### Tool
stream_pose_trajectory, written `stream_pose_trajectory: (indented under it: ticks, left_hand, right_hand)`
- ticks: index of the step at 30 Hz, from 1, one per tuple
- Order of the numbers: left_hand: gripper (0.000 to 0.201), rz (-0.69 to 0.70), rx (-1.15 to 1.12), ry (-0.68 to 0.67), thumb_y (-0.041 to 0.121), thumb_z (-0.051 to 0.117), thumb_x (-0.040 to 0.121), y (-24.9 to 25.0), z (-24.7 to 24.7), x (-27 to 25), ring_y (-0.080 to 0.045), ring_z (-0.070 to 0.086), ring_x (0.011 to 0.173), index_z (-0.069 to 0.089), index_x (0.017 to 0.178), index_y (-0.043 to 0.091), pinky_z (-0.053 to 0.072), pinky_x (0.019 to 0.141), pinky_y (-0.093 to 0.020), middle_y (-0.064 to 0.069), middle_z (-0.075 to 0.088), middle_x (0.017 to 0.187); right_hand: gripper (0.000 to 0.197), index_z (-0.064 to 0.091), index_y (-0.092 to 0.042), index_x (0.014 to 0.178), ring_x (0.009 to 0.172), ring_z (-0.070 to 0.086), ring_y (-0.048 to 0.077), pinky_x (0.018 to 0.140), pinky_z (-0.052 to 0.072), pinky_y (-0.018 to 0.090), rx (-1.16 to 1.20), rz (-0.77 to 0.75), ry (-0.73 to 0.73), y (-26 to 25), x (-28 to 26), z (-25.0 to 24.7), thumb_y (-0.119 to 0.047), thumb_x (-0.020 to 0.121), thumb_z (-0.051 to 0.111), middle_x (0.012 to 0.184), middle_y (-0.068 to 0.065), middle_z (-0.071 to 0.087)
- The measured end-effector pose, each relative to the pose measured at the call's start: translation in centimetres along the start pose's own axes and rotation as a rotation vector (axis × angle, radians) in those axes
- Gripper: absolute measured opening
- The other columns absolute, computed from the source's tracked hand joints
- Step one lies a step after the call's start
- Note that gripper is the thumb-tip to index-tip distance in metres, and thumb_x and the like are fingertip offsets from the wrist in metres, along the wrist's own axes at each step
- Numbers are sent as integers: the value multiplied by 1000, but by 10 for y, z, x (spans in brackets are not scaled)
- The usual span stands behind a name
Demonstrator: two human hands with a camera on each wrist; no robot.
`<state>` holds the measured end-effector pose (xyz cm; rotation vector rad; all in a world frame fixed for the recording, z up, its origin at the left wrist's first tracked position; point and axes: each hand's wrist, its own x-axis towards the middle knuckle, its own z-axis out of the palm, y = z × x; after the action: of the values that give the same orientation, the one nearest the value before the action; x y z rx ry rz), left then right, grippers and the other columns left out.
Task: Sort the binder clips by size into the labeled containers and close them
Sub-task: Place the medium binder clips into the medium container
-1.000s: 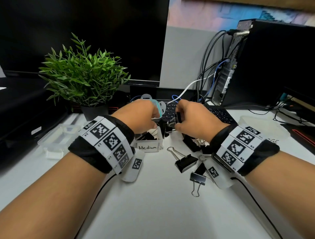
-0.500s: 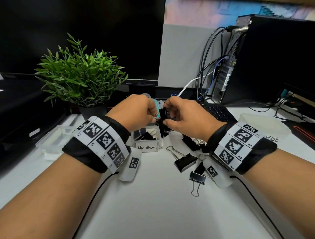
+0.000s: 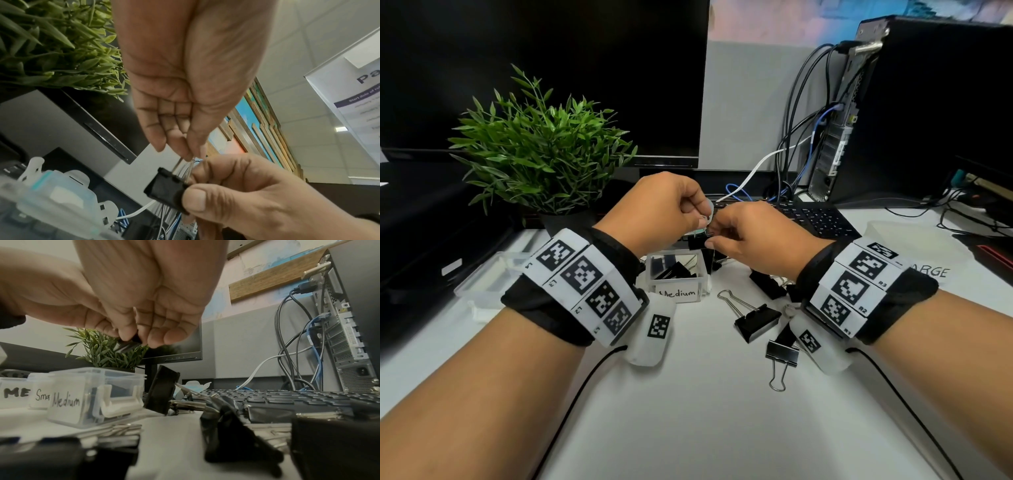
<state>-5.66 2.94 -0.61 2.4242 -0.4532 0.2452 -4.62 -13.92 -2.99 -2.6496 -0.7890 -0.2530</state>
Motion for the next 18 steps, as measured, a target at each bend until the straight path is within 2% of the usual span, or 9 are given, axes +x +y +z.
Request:
stream_pose_trajectory:
  ticks: [2, 6, 9, 11, 13, 14, 16, 17, 18]
  left_hand:
    - [17, 12, -29, -3, 17, 70, 83, 1, -1, 0, 2, 55, 61, 62, 77, 31, 42, 56, -3, 7, 65, 72]
    - [21, -28, 7, -108, 19, 74, 79, -1, -4, -2, -5, 60, 73, 61, 91, 29, 51, 75, -23, 7, 66, 84]
    - [21, -81, 94, -171, 24, 73, 79, -5, -2, -2, -13, 61, 79, 60, 96, 26, 51, 76, -31, 4, 64, 86]
    - [12, -92, 102, -167, 23, 70, 83, -5, 0, -2, -16, 60, 73, 62, 92, 23, 52, 74, -33, -1, 62, 79]
    - [6, -101, 27, -165, 18, 67, 85, -1, 1, -3, -22, 66, 77, 63, 84, 22, 56, 78, -39, -7, 67, 80]
    - [12, -105, -11, -160, 15, 65, 86, -1, 0, -3, -23, 67, 80, 63, 79, 24, 56, 79, -39, -8, 68, 81]
    - [21, -110, 0, -138, 13, 60, 90, -3, -2, -1, -17, 66, 79, 60, 75, 28, 54, 71, -28, 1, 66, 77]
    - [21, -110, 55, -126, 13, 57, 92, -4, -3, -1, -14, 62, 78, 60, 77, 28, 49, 66, -22, 5, 63, 78]
    - [17, -115, 129, -128, 13, 54, 93, -5, -4, 0, -13, 59, 79, 61, 83, 26, 45, 65, -22, 6, 62, 82]
  right_hand:
    - [14, 62, -15, 87, 65, 48, 10, 56, 35, 15, -3, -8, -2, 0, 0, 0, -28, 90, 62, 73, -4, 56]
    - [12, 57, -15, 82, 61, 42, 5, 54, 31, 15, 24, -23, 35, 0, 2, 0, -22, 92, 59, 66, -12, 46]
    - [13, 62, -10, 91, 58, 43, 4, 57, 37, 24, 87, -10, 70, -1, 2, 0, -21, 94, 56, 65, -9, 48]
    - [13, 63, -11, 94, 58, 44, 4, 59, 39, 25, 115, -10, 85, -3, 2, 1, -21, 94, 55, 65, -9, 50]
    - [13, 64, -12, 94, 59, 47, 8, 60, 41, 27, 122, -11, 95, -4, 1, 0, -22, 94, 56, 67, -5, 54]
    - [13, 64, -12, 94, 61, 48, 11, 61, 41, 28, 118, -9, 92, -3, 1, 0, -23, 93, 57, 69, -3, 56]
    - [11, 64, -12, 92, 62, 49, 10, 61, 40, 26, 88, -1, 65, -3, 0, 0, -22, 92, 58, 71, -5, 57]
    - [10, 64, -12, 91, 63, 49, 8, 62, 39, 25, 68, 3, 48, -3, 0, 0, -20, 91, 58, 71, -7, 57]
    - [9, 65, -12, 92, 65, 51, 8, 64, 40, 24, 53, 11, 32, -3, 0, 0, -18, 91, 58, 74, -7, 59]
